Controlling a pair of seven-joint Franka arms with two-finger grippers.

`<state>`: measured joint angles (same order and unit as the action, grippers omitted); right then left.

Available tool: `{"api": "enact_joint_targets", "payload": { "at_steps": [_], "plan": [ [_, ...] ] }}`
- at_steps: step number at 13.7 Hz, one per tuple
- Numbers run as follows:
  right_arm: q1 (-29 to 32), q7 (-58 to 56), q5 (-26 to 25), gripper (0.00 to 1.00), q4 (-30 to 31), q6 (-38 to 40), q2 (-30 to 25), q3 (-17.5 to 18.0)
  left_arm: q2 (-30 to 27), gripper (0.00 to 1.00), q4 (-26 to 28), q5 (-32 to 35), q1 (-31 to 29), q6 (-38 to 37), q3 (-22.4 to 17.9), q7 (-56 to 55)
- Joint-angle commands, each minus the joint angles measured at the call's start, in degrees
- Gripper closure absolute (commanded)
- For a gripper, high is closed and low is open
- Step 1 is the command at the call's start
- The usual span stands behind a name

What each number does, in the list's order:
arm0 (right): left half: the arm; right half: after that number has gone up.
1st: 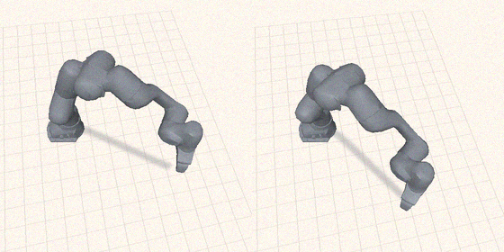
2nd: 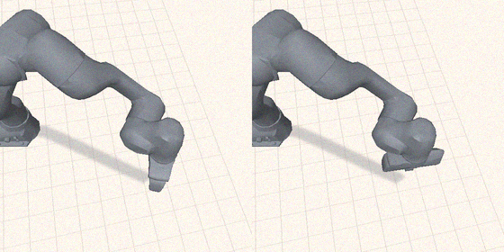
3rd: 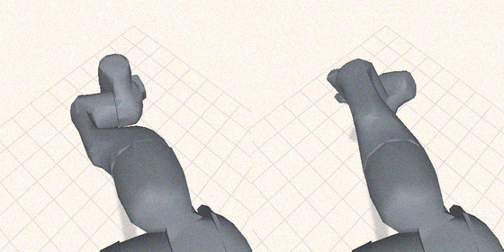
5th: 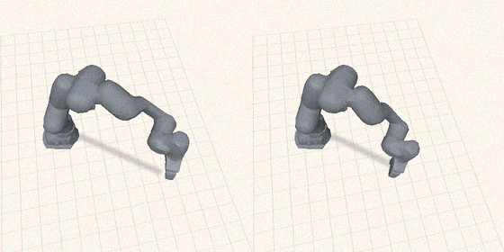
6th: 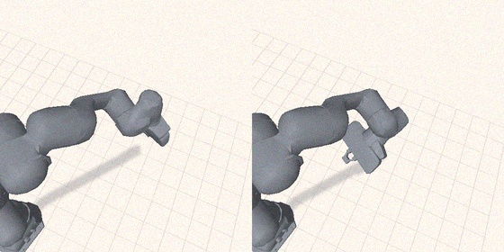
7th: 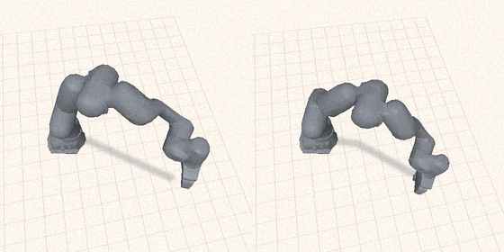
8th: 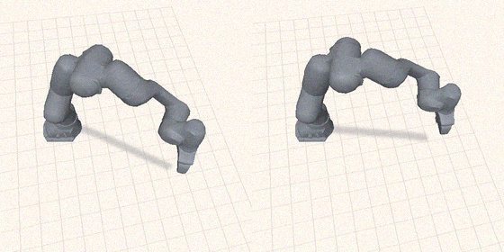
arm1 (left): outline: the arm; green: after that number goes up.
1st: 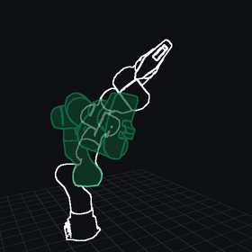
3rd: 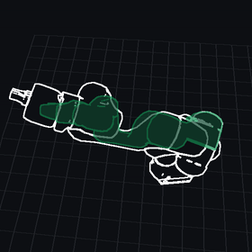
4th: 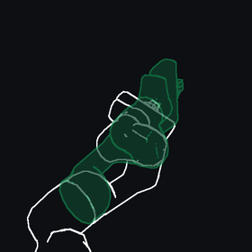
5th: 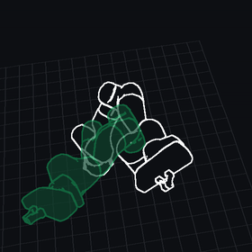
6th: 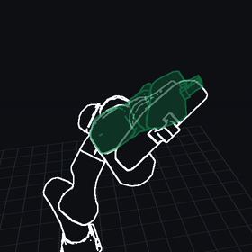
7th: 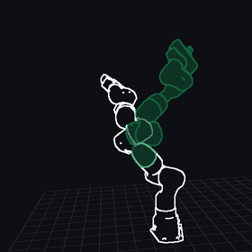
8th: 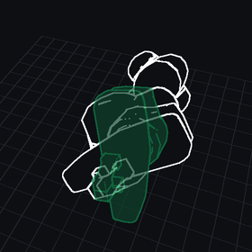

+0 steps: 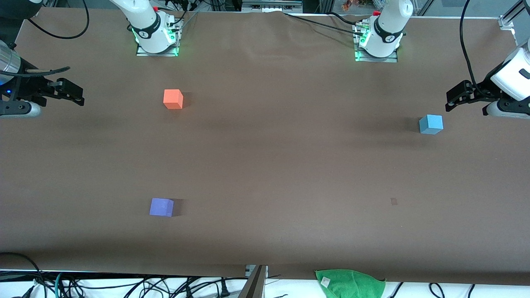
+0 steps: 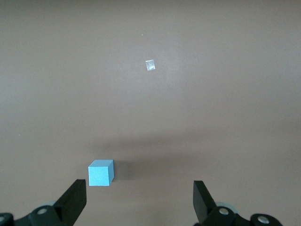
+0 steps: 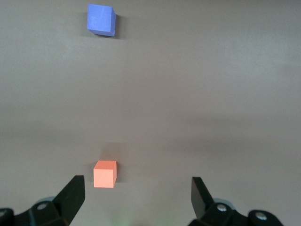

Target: Place blue block between orange and purple blocks

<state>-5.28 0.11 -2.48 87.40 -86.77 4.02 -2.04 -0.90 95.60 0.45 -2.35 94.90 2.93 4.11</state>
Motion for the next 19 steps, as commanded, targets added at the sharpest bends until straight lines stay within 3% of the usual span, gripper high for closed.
{"api": "enact_joint_targets", "payload": {
  "at_steps": [1, 19],
  "plan": [
    [0.35, -0.82, -0.33, 0.0, -0.56, 0.03, 0.11, 0.2, 0.72, 0.0, -1.74, -1.15, -0.38, -1.03, 0.05, 0.55],
    [0.35, -0.82, -0.33, 0.0, -0.56, 0.03, 0.11, 0.19, 0.72, 0.0, -1.82, -1.15, -0.38, -2.17, 0.05, 0.46]
  ]
}}
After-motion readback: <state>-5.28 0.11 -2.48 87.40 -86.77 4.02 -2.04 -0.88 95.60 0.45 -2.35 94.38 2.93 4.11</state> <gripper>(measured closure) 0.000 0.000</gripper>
